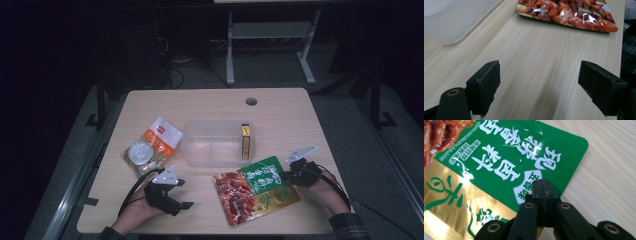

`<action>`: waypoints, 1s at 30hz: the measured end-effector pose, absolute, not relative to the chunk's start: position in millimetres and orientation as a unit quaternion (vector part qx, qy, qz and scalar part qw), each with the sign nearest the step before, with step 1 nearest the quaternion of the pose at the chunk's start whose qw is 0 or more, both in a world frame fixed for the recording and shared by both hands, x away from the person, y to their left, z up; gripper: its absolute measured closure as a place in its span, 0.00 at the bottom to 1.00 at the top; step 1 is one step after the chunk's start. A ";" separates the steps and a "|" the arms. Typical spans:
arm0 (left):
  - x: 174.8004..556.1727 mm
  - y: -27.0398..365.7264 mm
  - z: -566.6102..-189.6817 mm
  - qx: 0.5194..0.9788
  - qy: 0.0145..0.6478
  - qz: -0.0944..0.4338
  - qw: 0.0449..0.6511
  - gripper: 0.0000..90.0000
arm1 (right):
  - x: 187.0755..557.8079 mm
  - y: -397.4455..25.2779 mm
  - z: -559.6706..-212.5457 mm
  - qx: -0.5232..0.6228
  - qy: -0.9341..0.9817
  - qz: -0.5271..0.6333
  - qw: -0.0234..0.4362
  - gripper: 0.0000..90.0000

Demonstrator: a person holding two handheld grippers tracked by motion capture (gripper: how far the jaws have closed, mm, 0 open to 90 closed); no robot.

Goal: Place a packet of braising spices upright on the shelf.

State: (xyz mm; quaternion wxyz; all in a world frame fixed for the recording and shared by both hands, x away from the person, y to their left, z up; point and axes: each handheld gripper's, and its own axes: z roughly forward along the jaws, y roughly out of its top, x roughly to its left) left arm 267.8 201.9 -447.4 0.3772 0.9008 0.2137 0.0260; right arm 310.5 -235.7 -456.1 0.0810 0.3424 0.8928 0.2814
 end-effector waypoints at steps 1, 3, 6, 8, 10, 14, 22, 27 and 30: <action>267.7 201.8 -447.5 0.900 0.214 0.026 0.378 0.19 | 309.9 -233.2 -456.2 0.337 0.895 0.283 0.078 1.00; 267.6 201.6 -447.5 0.900 0.216 0.024 0.379 0.19 | 308.3 -227.3 -456.3 0.327 0.898 0.285 0.074 1.00; 267.7 201.2 -446.5 0.899 0.218 0.024 0.378 0.19 | 305.4 -217.3 -456.0 0.308 0.905 0.286 0.066 1.00; 268.3 201.2 -445.6 0.898 0.222 0.022 0.379 0.18 | 303.5 -210.0 -456.0 0.295 0.909 0.289 0.060 1.00; 269.0 201.8 -444.2 0.897 0.222 0.018 0.381 0.17 | 301.5 -202.9 -456.0 0.285 0.912 0.291 0.055 1.00; 268.8 200.6 -444.6 0.894 0.221 0.013 0.389 0.17 | 297.3 -188.6 -456.0 0.266 0.916 0.296 0.047 1.00; 269.1 198.0 -444.8 0.896 0.209 0.010 0.391 0.16 | 290.0 -153.7 -457.2 0.203 0.931 0.301 0.046 1.00; 270.9 194.6 -444.5 0.900 0.199 0.019 0.388 0.16 | 287.3 -139.0 -457.9 0.180 0.934 0.305 0.050 1.00; 274.6 189.9 -444.0 0.903 0.188 0.024 0.386 0.16 | 285.3 -136.4 -457.3 0.179 0.934 0.304 0.046 1.00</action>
